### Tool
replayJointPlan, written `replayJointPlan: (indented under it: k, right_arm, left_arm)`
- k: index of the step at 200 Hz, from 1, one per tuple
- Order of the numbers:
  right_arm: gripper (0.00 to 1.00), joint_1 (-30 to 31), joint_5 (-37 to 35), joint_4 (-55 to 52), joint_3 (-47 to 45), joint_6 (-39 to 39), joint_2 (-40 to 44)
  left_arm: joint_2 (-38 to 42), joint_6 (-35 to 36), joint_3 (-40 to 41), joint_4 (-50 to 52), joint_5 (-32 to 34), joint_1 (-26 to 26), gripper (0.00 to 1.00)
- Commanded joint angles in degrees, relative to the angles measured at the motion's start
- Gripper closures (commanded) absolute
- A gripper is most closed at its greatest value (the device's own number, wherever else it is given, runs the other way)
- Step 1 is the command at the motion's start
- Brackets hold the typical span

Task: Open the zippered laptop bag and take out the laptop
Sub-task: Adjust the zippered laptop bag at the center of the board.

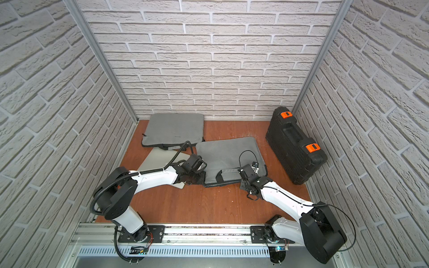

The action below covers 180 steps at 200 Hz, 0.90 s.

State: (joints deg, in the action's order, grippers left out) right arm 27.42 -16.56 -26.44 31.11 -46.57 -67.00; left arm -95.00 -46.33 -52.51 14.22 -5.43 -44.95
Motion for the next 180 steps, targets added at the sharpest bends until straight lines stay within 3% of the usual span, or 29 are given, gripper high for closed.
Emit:
replayJointPlan:
  k: [1, 15, 39, 93, 129, 163, 180]
  right_arm:
    - [0.95, -1.1, -3.9, -7.6, -2.0, -2.3, 1.7]
    - [0.95, -0.7, -3.7, -8.3, -2.3, -2.6, 2.2]
    - [0.95, 0.2, -2.5, -8.4, -3.0, -3.1, 3.5]
    - [0.95, 4.9, 0.3, -10.2, -3.4, -4.5, 5.5]
    - [0.95, 9.8, 1.5, -10.1, -2.5, -7.0, 4.4]
    - [0.95, 13.1, 2.4, -7.4, -0.4, -7.9, 1.4]
    - [0.95, 14.2, 2.6, -6.5, 1.0, -8.0, -0.6]
  left_arm:
    - [-2.0, 1.7, -2.7, -1.9, 8.5, 2.7, 0.88]
    - [-3.1, 2.4, -3.8, -2.0, 9.0, 2.9, 0.79]
    - [-4.9, 3.1, -5.7, -2.4, 9.1, 3.4, 0.74]
    - [-8.7, 3.9, -8.6, -4.8, 8.6, 4.3, 0.74]
    - [-13.3, 3.7, -12.2, -6.9, 6.3, 4.8, 0.85]
    - [-16.5, 3.8, -15.9, -7.4, 5.4, 5.7, 0.85]
    - [-16.6, 3.8, -16.7, -7.5, 4.8, 6.7, 0.77]
